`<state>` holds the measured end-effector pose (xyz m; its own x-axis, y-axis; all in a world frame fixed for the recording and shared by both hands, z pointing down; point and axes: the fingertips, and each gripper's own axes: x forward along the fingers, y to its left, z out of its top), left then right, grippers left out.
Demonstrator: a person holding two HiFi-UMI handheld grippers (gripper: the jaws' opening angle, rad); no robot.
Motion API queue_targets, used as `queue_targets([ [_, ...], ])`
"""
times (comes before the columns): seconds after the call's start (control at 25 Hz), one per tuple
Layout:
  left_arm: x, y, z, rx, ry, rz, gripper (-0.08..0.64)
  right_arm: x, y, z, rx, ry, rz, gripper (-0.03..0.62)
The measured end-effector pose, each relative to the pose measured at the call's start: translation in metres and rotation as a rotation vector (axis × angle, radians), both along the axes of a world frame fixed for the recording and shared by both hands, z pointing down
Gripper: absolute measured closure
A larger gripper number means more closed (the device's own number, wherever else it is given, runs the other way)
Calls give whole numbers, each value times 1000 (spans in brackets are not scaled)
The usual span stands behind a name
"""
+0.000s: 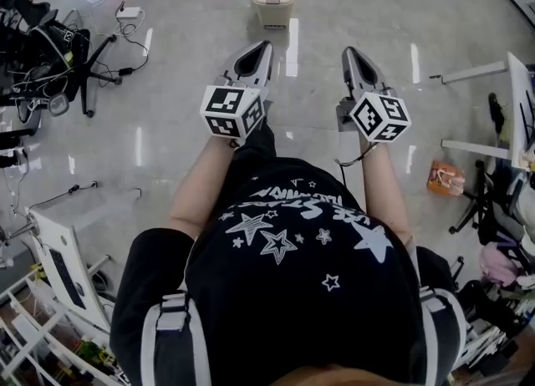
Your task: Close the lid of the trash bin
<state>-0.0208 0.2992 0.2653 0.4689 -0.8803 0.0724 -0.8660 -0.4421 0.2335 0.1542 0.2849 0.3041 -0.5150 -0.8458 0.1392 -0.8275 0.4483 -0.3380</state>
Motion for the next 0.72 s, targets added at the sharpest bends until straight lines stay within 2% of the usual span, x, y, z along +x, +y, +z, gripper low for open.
queue_targets([
  [0.4,-44,-110,7,-37,19,18,549,-37,-103,1,-34,15,35,588],
  [0.72,-75,-169,12,-64,37,34,549,-66,-164,3,-61,26,58,588],
])
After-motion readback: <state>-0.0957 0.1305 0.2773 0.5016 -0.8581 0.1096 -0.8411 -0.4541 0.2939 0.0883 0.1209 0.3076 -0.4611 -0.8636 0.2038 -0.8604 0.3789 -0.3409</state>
